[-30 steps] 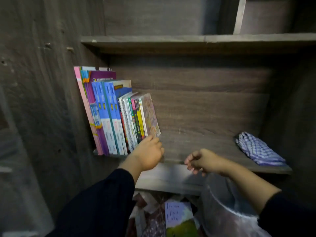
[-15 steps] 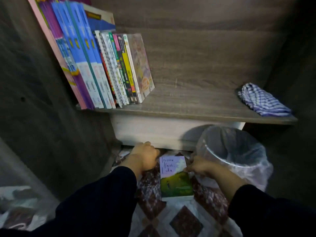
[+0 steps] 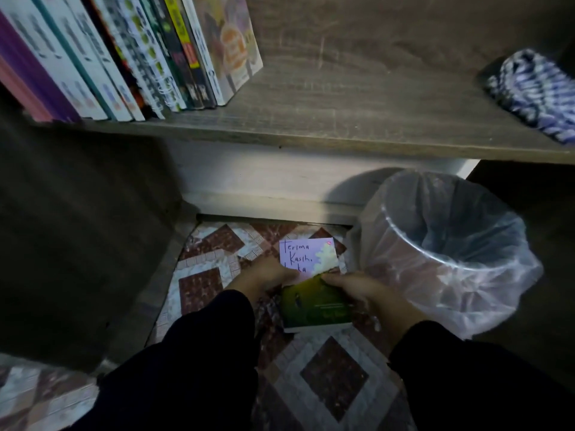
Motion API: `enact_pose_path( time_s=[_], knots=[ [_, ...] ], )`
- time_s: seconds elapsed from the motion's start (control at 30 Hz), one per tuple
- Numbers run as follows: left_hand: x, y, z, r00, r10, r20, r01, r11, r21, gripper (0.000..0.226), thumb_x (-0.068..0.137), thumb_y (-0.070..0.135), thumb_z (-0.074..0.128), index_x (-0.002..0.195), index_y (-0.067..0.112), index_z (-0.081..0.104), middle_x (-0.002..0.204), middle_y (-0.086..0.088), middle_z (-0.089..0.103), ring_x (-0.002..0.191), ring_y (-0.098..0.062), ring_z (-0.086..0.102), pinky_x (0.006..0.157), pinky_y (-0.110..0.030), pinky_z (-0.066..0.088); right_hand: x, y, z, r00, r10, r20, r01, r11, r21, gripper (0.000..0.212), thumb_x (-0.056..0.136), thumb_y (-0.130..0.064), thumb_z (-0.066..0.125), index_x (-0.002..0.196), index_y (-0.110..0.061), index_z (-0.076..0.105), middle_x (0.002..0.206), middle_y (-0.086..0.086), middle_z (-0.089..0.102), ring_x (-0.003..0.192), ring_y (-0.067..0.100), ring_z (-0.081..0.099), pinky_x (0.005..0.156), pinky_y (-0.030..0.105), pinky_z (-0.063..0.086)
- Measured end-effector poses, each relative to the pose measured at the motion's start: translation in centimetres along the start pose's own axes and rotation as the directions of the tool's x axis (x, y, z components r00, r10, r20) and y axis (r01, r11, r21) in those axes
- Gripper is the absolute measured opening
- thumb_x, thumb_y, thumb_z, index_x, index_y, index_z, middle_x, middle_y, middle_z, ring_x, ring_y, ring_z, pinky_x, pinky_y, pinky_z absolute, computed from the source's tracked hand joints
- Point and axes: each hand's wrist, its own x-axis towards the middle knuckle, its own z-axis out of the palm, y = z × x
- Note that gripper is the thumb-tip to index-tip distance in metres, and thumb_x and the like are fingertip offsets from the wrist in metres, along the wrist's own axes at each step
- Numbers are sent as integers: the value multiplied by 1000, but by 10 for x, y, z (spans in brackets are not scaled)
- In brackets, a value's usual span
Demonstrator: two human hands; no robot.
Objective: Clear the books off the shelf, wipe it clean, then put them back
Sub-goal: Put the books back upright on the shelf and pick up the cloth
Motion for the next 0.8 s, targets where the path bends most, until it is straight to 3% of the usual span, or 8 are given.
enact_pose_path(
  time_s=[0.1, 0.2, 0.37, 0.47, 0.53, 0.67, 0.73, 0.8],
  knots=[
    [-1, -7, 11, 995, -85, 50, 95, 965, -244, 33, 76, 23, 75, 107, 15, 68, 108, -10, 71, 98, -31, 67, 89, -50, 54, 12, 11, 8, 1000, -4, 1, 4, 997, 77, 36, 80, -19, 74, 108, -2, 60, 89, 18, 69, 75, 32, 67, 68, 40, 57],
    [-12, -11, 25, 993, -101, 62, 117, 910, -398, 28, 83, -3, 65, 110, 5, 64, 105, -13, 69, 92, -31, 65, 70, -39, 57, 19, 20, 8, 998, -35, -43, 39, 995, 87, 52, 70, -13, 81, 115, -2, 58, 104, 22, 68, 87, 37, 69, 77, 48, 58],
    [-18, -20, 34, 998, -59, 7, 55, 885, -463, 51, 75, -18, 60, 120, 5, 62, 115, -12, 66, 104, -34, 60, 86, -45, 54, 18, 32, 4, 992, -112, -54, 120, 980, 161, 58, 68, -4, 81, 118, -3, 51, 111, 20, 65, 95, 36, 67, 82, 49, 57],
    [-24, -16, 33, 993, 31, -115, -80, 886, -456, 63, 70, -22, 56, 123, 12, 57, 115, -6, 63, 105, -31, 57, 84, -44, 55, 19, 41, 2, 967, -241, -83, 253, 946, 204, 57, 67, 6, 78, 112, -8, 46, 116, 22, 60, 99, 37, 63, 85, 53, 54],
    [-31, -13, 28, 980, 75, -187, -152, 885, -441, 74, 68, -25, 56, 128, 19, 50, 114, 0, 61, 102, -25, 57, 73, -39, 55, 17, 44, 1, 938, -335, -88, 346, 910, 226, 60, 65, 16, 74, 107, -14, 43, 117, 19, 58, 99, 33, 61, 80, 49, 55],
    [-38, -16, 15, 966, 204, -156, -250, 883, -397, 97, 71, -28, 53, 143, 33, 32, 123, 1, 56, 109, -23, 56, 59, -31, 55, 10, 50, 3, 873, -486, -37, 487, 868, 98, 88, 59, 26, 70, 126, -18, 35, 117, 2, 58, 108, 21, 58, 72, 26, 59],
    [-42, -15, 14, 969, 217, -117, -236, 952, -195, 86, 73, -24, 57, 143, 23, 38, 125, -4, 58, 107, -20, 56, 62, -25, 55, 13, 55, 7, 880, -472, 47, 474, 879, -44, 84, 55, 24, 72, 127, -10, 45, 112, 0, 62, 107, 19, 60, 73, 20, 56],
    [-47, -14, 15, 981, 160, -107, -173, 977, -126, 77, 71, -25, 57, 138, 12, 47, 109, 0, 63, 89, -12, 56, 53, -17, 50, 16, 56, 10, 892, -441, 101, 452, 879, -154, 75, 55, 23, 72, 124, -1, 55, 102, -3, 63, 96, 10, 61, 65, 11, 52]
  ],
)
